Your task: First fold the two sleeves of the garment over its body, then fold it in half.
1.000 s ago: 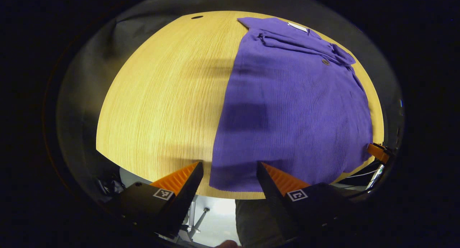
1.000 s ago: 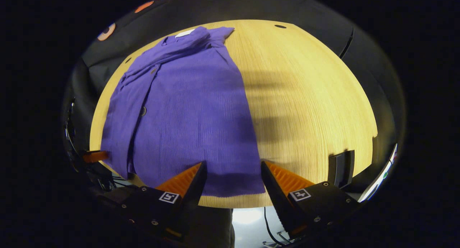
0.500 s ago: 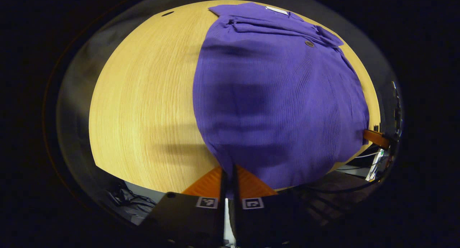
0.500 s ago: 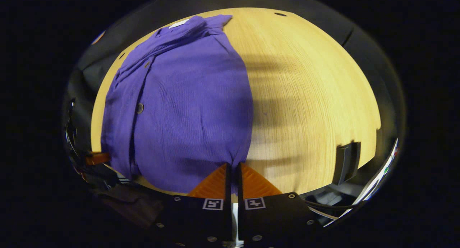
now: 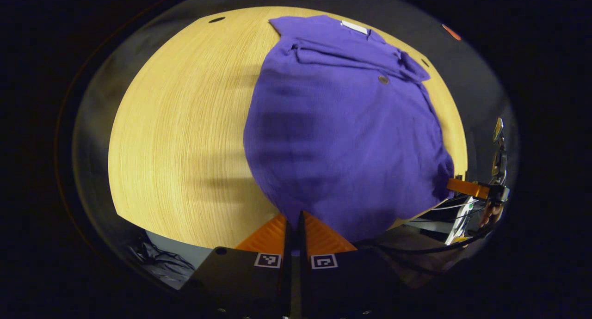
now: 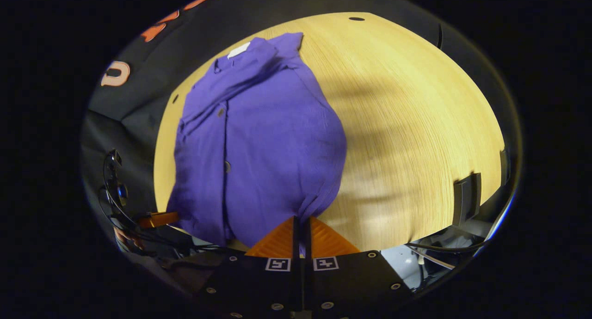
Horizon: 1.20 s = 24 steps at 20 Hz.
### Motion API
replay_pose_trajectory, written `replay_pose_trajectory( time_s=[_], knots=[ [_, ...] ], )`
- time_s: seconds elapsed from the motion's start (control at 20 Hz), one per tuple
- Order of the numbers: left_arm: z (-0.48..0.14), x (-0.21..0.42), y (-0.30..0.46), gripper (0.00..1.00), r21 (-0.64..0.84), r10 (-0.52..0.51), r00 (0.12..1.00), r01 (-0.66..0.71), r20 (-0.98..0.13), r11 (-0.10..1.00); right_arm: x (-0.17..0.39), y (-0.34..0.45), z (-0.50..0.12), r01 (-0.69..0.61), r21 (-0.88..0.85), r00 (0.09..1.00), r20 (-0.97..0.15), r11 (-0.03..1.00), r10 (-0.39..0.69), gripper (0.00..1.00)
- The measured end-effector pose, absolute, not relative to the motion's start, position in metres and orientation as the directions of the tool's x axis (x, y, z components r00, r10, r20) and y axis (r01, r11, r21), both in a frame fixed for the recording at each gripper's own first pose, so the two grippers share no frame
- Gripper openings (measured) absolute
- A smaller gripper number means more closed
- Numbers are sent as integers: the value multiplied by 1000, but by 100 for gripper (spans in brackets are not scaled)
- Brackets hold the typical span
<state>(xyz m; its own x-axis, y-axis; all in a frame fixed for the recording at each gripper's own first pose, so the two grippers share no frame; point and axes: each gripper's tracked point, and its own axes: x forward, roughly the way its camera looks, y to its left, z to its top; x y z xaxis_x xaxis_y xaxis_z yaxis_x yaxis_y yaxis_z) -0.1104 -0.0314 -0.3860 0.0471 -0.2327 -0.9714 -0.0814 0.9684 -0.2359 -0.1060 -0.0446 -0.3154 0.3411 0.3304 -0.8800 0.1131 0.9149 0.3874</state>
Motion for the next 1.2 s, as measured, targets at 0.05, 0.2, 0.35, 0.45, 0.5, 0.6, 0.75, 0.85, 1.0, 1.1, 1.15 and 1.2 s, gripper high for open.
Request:
replay_pose_trajectory(
  time_s=[0.05, 0.2, 0.35, 0.45, 0.5, 0.6, 0.75, 0.85, 1.0, 1.1, 1.15, 1.2],
  knots=[
    [-377, -100, -31, 9, -246, -241, 69, -72, -968, 967, -100, -42, -307, 110, 400, 360, -869, 910, 339, 3],
    [-355, -70, -35, 9, -272, -265, 128, -42, -956, 961, -82, -38, -280, 79, 423, 412, -839, 903, 356, 3],
    [-335, -40, -40, 9, -289, -283, 183, -8, -942, 957, -63, -32, -257, 46, 434, 457, -810, 900, 368, 3],
    [-326, -22, -42, 9, -294, -288, 208, 4, -935, 956, -49, -30, -242, 33, 451, 483, -788, 892, 380, 3],
    [-322, -11, -41, 9, -290, -286, 222, 13, -932, 957, -42, -29, -235, 32, 460, 498, -777, 887, 385, 3],
    [-313, 6, -39, 9, -283, -281, 248, 27, -927, 959, -28, -30, -221, 22, 472, 522, -757, 881, 392, 3],
    [-299, 34, -35, 9, -273, -275, 284, 46, -919, 961, -2, -34, -204, 7, 472, 560, -732, 881, 388, 3],
    [-290, 58, -30, 9, -256, -261, 307, 57, -915, 965, 15, -36, -193, 9, 480, 577, -719, 877, 387, 3],
    [-272, 98, -29, 9, -260, -269, 342, 75, -900, 963, 41, -39, -175, -8, 478, 598, -701, 878, 388, 2],
    [-261, 127, -26, 9, -258, -271, 357, 84, -894, 963, 63, -40, -164, -28, 465, 611, -693, 885, 384, 2],
    [-257, 141, -26, 9, -257, -273, 364, 94, -890, 962, 74, -40, -158, -32, 464, 618, -687, 885, 382, 2],
    [-253, 154, -24, 9, -254, -271, 369, 96, -889, 963, 82, -41, -154, -41, 465, 622, -681, 884, 387, 3]
  ],
)
